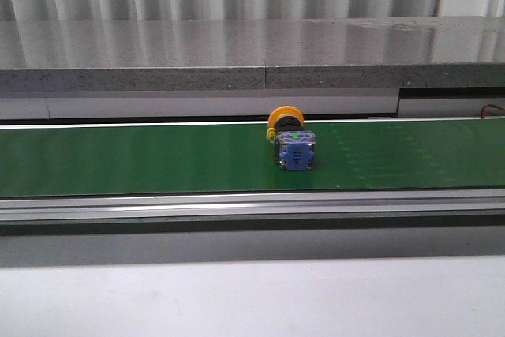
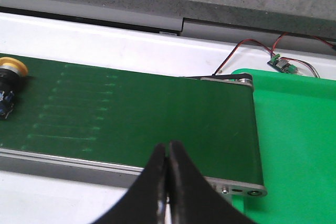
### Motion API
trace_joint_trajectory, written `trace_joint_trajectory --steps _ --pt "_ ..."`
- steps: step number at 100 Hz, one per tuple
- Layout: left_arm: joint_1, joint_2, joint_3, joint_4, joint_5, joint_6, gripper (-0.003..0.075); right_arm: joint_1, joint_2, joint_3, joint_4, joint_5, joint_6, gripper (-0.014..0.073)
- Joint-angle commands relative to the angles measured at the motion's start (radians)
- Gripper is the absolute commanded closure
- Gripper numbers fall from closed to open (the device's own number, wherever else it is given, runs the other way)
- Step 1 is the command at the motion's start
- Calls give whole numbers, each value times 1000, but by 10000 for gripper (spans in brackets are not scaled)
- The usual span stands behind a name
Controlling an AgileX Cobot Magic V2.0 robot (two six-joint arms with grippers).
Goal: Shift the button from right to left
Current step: 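Let the belt carry the button toward the left arm, then lower the left gripper onto the button and grasp it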
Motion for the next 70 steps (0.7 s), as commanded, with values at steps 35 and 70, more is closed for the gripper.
trace_joint_trajectory --steps 35,70 --pt "-285 267 -131 -27 -208 -35 90 0 0 -25 26 -55 -7 661" --pt "-426 507 -264 -6 -260 -41 91 0 0 -25 26 -55 -7 661"
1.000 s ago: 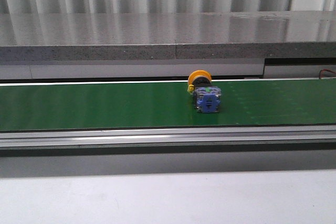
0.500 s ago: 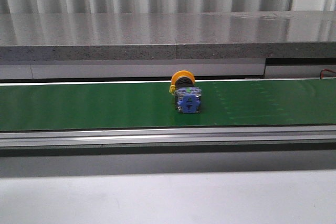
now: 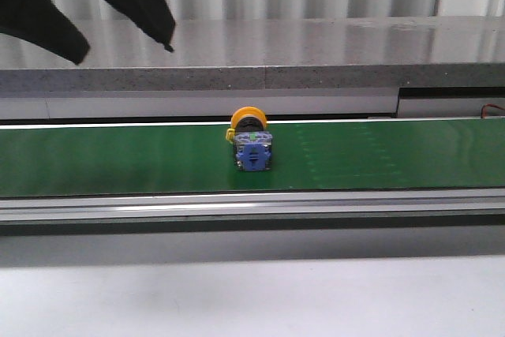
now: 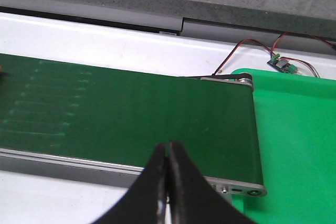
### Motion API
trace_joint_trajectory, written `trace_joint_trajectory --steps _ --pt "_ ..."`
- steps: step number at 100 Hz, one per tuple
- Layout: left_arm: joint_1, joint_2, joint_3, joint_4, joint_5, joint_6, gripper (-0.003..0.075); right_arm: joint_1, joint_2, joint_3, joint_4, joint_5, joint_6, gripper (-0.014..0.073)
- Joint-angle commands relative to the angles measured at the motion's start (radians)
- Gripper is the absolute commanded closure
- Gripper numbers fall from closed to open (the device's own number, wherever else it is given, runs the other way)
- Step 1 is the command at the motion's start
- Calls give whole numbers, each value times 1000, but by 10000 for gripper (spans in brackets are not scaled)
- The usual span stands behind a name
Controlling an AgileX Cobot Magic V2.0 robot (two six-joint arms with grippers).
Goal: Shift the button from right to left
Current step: 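Lower the left gripper onto the button and grasp it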
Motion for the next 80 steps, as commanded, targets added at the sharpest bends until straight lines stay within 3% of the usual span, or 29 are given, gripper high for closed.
trace_joint_trajectory --steps 1,38,80 --pt "-23 33 -62 -7 -67 -11 91 0 0 -25 26 -55 -7 661" --pt "-77 193 -173 16 -78 -11 91 0 0 -25 26 -55 -7 661" --pt "-77 312 -173 43 -58 -12 91 0 0 -25 26 -55 -7 661"
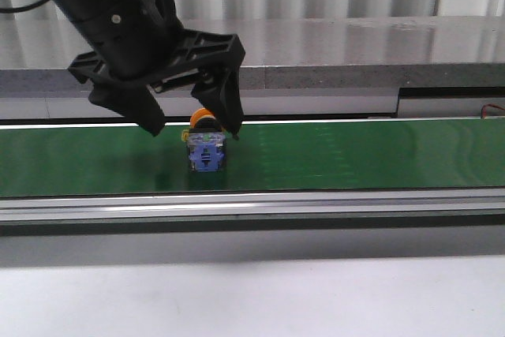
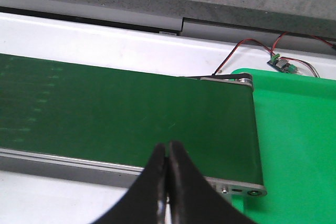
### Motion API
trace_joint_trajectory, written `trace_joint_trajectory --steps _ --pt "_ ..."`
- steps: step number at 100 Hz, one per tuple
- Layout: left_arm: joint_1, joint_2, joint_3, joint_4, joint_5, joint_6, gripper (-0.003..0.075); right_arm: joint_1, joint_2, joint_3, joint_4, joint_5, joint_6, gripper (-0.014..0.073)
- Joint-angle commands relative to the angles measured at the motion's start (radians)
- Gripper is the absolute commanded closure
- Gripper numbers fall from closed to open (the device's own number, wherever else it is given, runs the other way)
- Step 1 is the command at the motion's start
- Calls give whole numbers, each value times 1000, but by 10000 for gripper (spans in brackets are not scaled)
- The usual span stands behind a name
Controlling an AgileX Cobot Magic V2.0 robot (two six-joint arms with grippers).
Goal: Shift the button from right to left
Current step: 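Lower the left gripper onto the button and grasp it, then lift the button with the left gripper and carry it over the blue tray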
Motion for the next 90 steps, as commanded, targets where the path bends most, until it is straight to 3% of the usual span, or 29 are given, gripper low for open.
trace_joint_trajectory --steps 1,10,19,41,65,90 --pt "-6 -17 -30 2 -28 -8 92 0 0 -25 26 -55 -7 661" --pt "-6 -5 -30 10 -14 -8 120 0 0 -25 26 -55 -7 661" --pt "-6 -2 -30 26 -12 -8 216 0 0 -25 26 -55 -7 661" --pt "-6 -21 -30 61 27 -8 741 0 0 -25 26 -55 -7 661" --pt "27 -184 -30 156 140 -8 740 0 0 -25 26 -55 -7 661" --pt "222 -405 41 211 226 5 740 0 0 -25 26 -55 -7 661"
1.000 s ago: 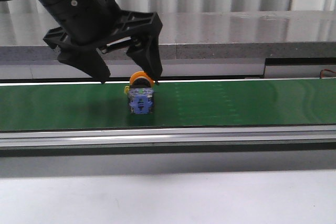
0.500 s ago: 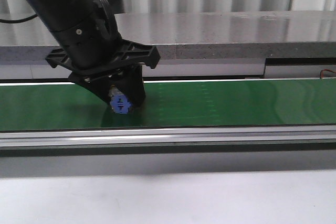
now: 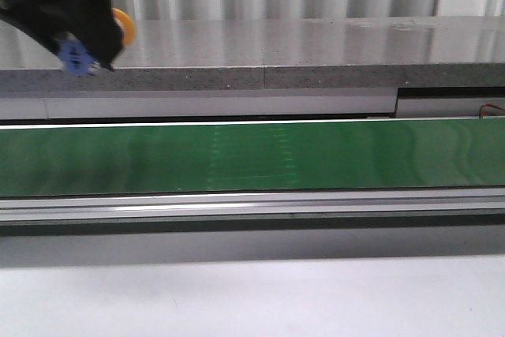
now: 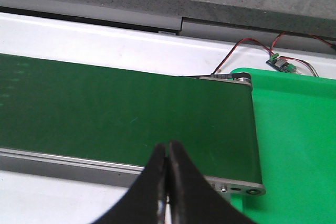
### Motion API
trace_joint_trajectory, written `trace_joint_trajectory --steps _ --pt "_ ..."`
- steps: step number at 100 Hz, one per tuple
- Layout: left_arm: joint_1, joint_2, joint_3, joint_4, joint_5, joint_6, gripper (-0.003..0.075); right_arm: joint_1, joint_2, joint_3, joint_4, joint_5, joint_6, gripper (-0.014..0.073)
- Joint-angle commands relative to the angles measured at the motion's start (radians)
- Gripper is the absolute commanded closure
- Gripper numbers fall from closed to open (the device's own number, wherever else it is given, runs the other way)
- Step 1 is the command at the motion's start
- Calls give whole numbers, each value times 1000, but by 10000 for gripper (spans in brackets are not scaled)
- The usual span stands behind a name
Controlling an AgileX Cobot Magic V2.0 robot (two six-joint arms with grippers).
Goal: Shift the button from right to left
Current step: 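Lift the button with the left gripper and carry it over the blue tray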
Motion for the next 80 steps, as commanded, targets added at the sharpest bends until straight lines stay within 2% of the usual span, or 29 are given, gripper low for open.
trace_joint_trajectory --steps 1,14,31,52,61,80 --pt "83 -102 16 37 -3 7 740 0 0 -25 26 -55 -7 661" --pt "249 -177 92 82 7 29 740 0 0 -25 26 -55 -7 661" --pt "458 -209 146 80 -53 35 740 0 0 -25 26 -55 -7 661" --pt "611 -181 146 84 -134 100 740 0 0 -25 26 -55 -7 661" --pt "669 -144 144 84 -136 162 740 0 0 -25 26 -55 -7 661" --pt "779 -47 144 65 -157 203 740 0 0 -25 26 -55 -7 661"
